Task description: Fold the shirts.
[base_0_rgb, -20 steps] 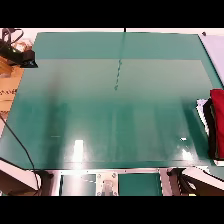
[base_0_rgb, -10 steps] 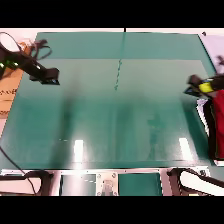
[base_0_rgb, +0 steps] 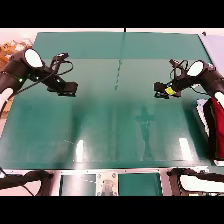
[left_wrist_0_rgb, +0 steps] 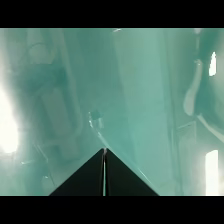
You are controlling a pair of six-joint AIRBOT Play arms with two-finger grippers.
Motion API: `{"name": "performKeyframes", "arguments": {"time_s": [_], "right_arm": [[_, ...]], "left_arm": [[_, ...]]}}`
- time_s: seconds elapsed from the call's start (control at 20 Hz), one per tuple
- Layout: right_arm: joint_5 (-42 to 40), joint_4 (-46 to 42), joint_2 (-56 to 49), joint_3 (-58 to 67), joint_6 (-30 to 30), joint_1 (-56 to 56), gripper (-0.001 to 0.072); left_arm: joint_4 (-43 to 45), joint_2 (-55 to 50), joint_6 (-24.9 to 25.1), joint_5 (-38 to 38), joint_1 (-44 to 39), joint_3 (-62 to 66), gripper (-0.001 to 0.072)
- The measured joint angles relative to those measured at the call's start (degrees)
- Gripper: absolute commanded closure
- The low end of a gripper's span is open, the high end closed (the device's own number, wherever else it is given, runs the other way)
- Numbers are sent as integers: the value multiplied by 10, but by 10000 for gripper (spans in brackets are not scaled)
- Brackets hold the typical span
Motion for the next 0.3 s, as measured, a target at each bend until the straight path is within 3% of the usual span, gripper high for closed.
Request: {"name": "performKeyframes", "arguments": {"time_s": [0.3], "right_arm": [[-2,0,-4,0,-2,7,691]], "left_arm": [[-2,2,-2,3,-5,-4,682]]}}
